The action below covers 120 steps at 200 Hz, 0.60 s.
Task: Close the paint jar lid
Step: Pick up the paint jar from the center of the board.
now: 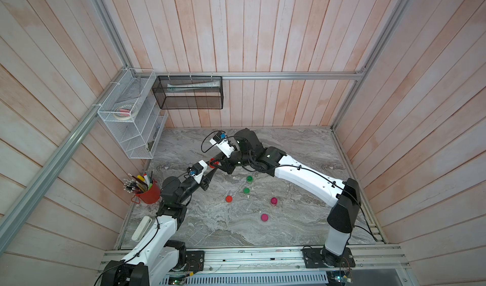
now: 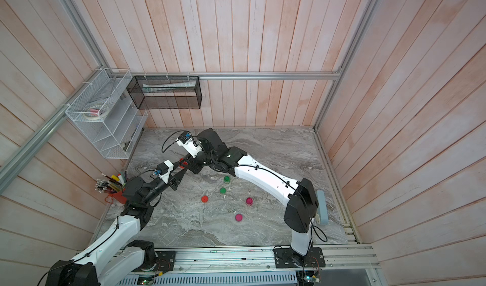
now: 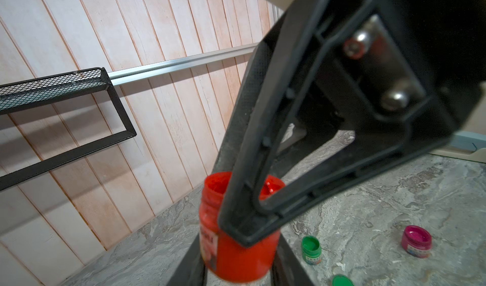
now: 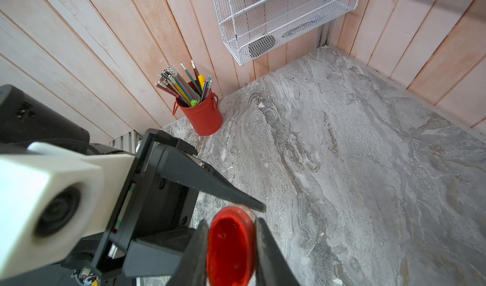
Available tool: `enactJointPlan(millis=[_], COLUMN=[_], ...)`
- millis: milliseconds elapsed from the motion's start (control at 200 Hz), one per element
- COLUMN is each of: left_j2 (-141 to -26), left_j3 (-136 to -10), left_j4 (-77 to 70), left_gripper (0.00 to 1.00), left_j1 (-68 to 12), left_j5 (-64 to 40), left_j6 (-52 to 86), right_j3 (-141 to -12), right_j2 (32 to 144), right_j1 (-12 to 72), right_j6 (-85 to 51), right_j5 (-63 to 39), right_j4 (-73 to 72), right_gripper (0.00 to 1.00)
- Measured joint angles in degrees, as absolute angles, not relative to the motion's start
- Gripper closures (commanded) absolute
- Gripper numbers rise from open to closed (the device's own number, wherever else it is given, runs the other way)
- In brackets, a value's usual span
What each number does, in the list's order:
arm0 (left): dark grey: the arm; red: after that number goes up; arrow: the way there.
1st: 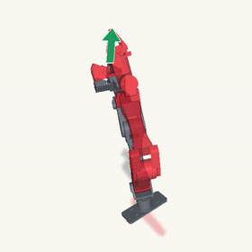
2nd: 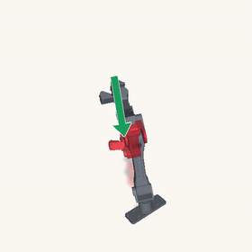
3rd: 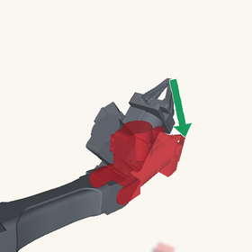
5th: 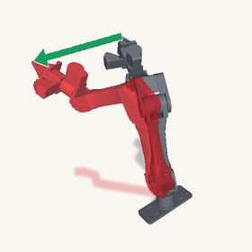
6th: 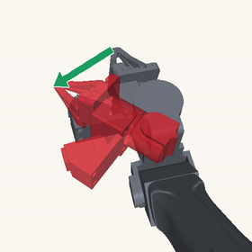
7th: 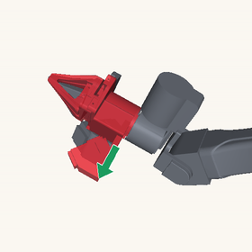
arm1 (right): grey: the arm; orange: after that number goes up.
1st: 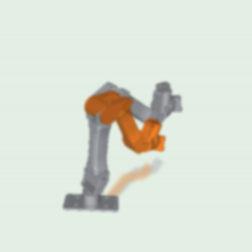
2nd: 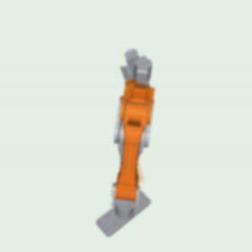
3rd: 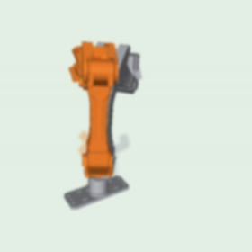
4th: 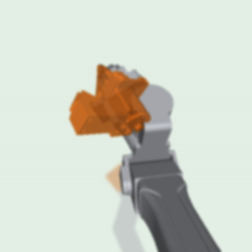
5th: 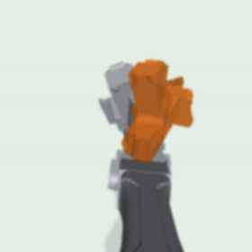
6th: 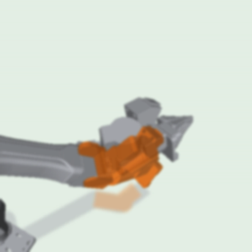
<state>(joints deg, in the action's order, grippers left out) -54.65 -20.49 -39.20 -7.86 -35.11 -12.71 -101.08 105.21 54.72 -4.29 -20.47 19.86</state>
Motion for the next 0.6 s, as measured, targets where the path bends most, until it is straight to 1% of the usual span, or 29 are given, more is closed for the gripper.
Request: enactJointPlan(millis=[200, 305, 390, 545, 600], left_j2=[-54.65, -54.65, -54.65, -54.65, -54.65], left_j3=[-20.58, -20.58, -20.58, -20.69, -20.95], left_j4=[-39.20, -39.20, -39.16, -38.83, -38.30], left_gripper=[0.56, 0.55, 0.57, 0.66, 0.68], left_j1=[-7.84, -7.86, -7.88, -7.94, -7.94], left_j5=[-34.59, -34.35, -34.28, -34.33, -34.35], left_j6=[-12.69, -12.69, -12.69, -13.08, -13.43], right_j3=[-101.65, -101.65, -101.75, -101.93, -101.95], right_j2=[105.58, 105.91, 106.08, 106.08, 106.08], right_j1=[54.83, 54.98, 55.05, 55.05, 55.05], right_j6=[-4.25, -4.25, -4.23, -4.23, -4.23], right_j5=[-20.47, -20.47, -20.45, -20.43, -20.38], right_j4=[20.27, 20.29, 20.27, 20.40, 20.51], right_gripper=[0.74, 0.74, 0.74, 0.74, 0.74])
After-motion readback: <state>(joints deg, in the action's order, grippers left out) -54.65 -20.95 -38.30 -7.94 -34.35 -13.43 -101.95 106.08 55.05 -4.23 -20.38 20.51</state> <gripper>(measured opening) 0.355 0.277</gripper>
